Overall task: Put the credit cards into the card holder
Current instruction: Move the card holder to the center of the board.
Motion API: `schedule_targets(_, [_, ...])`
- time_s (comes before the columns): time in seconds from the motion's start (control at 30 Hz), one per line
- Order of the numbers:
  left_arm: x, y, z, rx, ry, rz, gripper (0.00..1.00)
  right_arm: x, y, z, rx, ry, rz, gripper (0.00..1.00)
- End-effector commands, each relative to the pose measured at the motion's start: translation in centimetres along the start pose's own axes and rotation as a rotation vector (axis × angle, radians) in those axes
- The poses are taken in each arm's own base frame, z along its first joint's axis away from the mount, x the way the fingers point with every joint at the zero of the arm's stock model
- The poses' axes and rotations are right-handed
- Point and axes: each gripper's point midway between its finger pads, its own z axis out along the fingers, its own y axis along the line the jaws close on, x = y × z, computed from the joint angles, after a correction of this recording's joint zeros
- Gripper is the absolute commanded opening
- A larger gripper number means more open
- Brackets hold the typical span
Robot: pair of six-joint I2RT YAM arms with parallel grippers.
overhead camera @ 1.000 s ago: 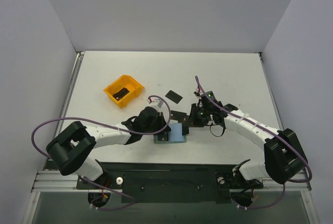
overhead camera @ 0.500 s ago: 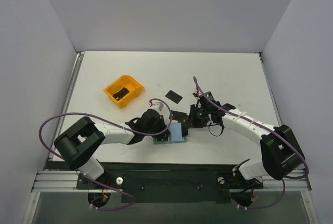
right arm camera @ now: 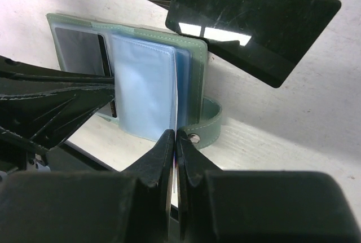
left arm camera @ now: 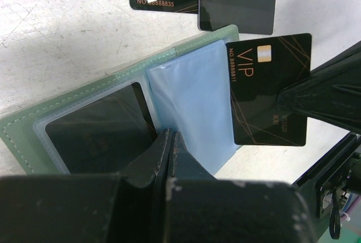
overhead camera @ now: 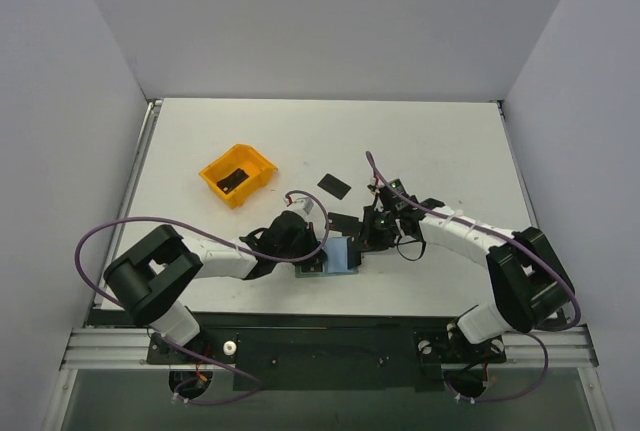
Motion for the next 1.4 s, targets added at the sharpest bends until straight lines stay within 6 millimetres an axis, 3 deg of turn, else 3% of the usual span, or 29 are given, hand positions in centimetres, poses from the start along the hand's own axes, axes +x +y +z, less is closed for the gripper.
schedule_targets(0.0, [1.2,1.3,0.1,-0.034,0.035,0.007,0.0,0.4,0.6,0.5,-0.016,0.037,0.004,0.0])
schedule_targets(0.43, [1.3,1.4,0.2,-0.036,0.042,0.001,0.0,0.8,3.4,1.9,-0.136,0.056,-0.004,0.0])
schedule_targets(0.83, [0.9,1.6,-0.1,-0.038,0.034,-0.016,0.0,0.7,6.9,0.5,-0.355,0.026,-0.024,0.0])
schedule_targets(1.37, [-3.4,-2.9,-2.6,0.035,-0.035,0.029,0.0,0.4,8.5,0.2,-0.462,0.012,0.005,0.0])
